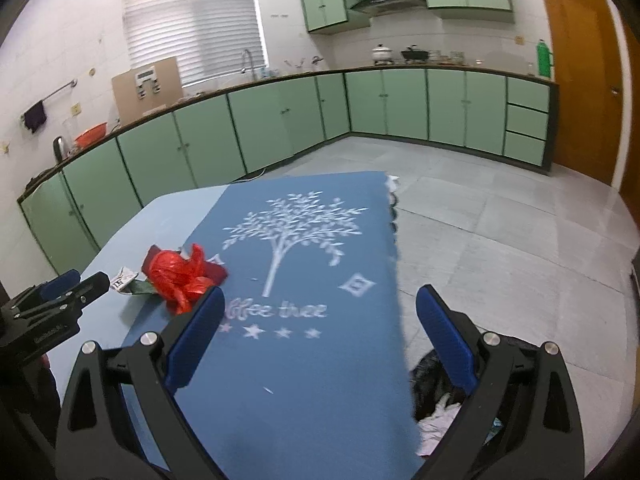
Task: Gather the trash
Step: 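Move both grippers back over the remaining trash on the table, then grasp the white printed packet with the left gripper while the right grasps the red plastic bag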
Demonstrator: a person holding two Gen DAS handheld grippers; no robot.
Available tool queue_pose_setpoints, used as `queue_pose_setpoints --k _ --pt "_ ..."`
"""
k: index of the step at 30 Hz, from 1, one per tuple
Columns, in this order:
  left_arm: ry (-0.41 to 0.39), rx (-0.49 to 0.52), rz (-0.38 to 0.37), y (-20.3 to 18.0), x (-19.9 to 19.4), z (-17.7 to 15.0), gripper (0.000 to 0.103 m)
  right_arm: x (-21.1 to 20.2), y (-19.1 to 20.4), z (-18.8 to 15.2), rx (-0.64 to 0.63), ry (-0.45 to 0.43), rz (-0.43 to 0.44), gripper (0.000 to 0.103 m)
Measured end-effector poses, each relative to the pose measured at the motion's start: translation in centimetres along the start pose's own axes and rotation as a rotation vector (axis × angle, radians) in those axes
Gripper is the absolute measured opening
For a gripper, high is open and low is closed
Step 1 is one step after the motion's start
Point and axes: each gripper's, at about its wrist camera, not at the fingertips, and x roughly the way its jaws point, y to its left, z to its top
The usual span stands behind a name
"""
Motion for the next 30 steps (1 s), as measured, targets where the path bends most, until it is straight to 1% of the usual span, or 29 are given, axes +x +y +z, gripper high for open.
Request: queue_pose_setpoints --k 5,8,10,17,21,30 --pt "0.015 -0.020 0.023 2.2 0.9 -0.4 0.074 2.1 2.8 0.4 -0.034 0.020 0.023 0.094" --pt "0.027 -0.025 0.026 2.9 1.7 -0.5 0.074 3.4 4.3 0.4 -0.067 0.045 0.012 0.094" --pt "0.044 -0.037 0.015 3.2 2.4 -0.6 0.074 4.0 4.8 0.4 -0.068 0.055 0.019 0.094" --pt "0.085 -0.049 -0.020 3.4 4.4 -0.6 0.075 5.4 5.2 0.0 -0.073 0.084 0.012 0.094" --pt "0.099 -0.053 -0.022 3.4 5.4 -0.4 0.077 6.1 5.2 0.0 -0.076 0.092 0.013 0.094" --pt "0.138 -0.063 -0.041 3.7 7.4 -0.3 0.077 7.5 5.2 0.3 -0.079 0.107 0.022 0.094"
